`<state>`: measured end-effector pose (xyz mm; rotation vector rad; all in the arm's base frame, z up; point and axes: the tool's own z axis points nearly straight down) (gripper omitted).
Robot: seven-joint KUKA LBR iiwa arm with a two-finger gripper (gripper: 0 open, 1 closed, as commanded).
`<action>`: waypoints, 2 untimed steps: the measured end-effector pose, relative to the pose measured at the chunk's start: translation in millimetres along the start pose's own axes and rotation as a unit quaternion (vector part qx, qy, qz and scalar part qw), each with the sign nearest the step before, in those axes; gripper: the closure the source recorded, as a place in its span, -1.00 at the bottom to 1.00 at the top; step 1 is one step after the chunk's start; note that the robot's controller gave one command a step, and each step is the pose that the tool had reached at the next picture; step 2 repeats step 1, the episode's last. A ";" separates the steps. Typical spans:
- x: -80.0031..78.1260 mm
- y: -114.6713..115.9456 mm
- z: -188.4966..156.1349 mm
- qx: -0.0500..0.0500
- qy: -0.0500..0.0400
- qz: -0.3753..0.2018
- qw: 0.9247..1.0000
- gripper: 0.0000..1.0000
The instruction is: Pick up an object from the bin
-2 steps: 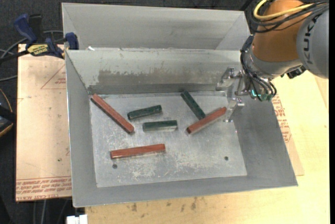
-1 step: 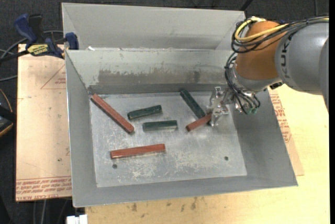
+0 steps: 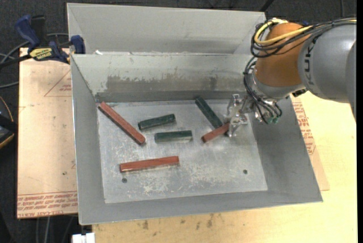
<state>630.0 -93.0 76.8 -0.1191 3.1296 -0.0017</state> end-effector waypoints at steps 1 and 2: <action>-6.3 -2.7 -155.5 0.000 0.001 -0.026 1.000 1.00; -6.3 -2.7 -155.5 0.000 0.001 -0.026 1.000 1.00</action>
Offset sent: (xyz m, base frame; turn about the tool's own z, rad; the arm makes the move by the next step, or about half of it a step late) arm 0.0000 0.0000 0.0000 0.0000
